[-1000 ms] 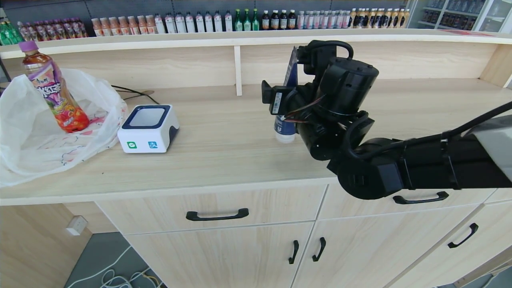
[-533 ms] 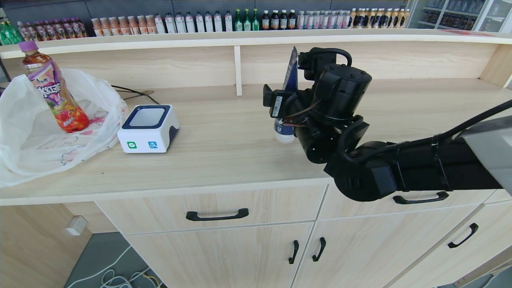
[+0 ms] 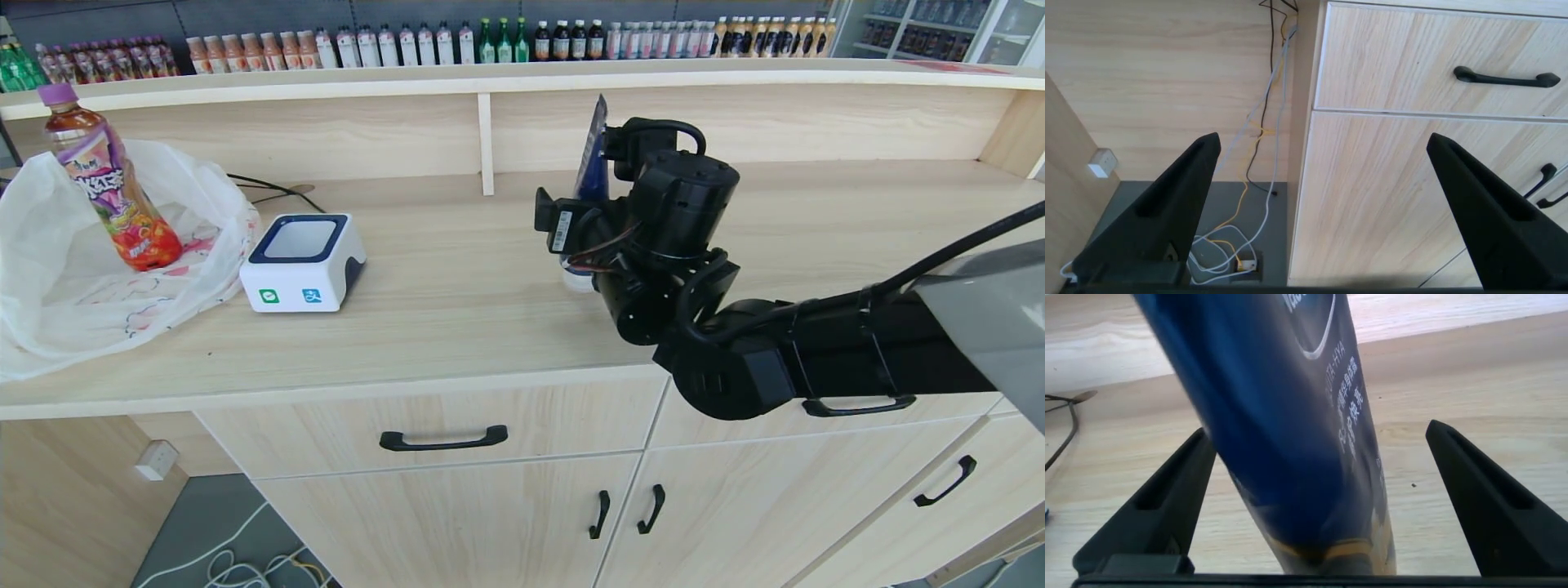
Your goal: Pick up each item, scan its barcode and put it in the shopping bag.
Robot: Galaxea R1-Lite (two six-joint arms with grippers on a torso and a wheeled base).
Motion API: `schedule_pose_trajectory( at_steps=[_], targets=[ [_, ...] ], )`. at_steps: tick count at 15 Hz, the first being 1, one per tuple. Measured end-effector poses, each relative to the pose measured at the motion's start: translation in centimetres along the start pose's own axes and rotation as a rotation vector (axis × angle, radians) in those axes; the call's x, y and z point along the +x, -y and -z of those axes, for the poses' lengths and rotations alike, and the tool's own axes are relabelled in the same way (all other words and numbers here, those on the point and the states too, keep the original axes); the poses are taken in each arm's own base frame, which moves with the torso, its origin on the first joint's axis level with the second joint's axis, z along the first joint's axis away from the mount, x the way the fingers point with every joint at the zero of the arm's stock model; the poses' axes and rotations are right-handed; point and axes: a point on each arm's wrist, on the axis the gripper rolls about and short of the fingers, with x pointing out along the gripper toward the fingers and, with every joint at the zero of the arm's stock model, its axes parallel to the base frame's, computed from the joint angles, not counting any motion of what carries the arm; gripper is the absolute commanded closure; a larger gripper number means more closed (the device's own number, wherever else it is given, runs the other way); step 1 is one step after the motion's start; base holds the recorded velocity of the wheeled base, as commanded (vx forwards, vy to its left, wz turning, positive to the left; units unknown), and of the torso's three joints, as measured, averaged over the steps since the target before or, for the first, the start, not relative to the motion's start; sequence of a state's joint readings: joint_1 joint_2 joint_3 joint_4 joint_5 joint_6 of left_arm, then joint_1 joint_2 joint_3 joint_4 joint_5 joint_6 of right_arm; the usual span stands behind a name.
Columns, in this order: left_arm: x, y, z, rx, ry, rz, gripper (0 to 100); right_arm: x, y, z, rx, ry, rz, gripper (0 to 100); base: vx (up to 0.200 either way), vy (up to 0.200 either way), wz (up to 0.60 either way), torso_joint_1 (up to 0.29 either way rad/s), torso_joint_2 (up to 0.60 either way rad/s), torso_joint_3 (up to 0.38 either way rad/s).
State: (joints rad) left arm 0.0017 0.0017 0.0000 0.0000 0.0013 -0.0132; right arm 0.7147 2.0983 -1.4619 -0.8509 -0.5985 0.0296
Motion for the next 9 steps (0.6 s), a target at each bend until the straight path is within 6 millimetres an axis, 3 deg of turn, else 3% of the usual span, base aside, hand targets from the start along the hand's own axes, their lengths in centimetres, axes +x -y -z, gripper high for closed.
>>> schedule_pose_trajectory(
  at_steps=[6, 7, 9],
  targets=[
    [0.00, 0.00, 0.00, 0.000, 0.000, 0.000, 0, -0.03, 0.13, 0.92, -0.016, -0.023, 0.002, 0, 0.000, 0.000, 0.00, 0.000, 0.00, 0.000],
    [0.00, 0.00, 0.00, 0.000, 0.000, 0.000, 0, -0.01, 0.14, 0.96, -0.017, -0.024, 0.002, 100, 0.000, 0.000, 0.00, 0.000, 0.00, 0.000],
    [0.00, 0.00, 0.00, 0.000, 0.000, 0.000, 0, 0.05, 0.24, 1.02, -0.017, -0.024, 0.005, 100, 0.000, 0.000, 0.00, 0.000, 0.00, 0.000]
  ],
)
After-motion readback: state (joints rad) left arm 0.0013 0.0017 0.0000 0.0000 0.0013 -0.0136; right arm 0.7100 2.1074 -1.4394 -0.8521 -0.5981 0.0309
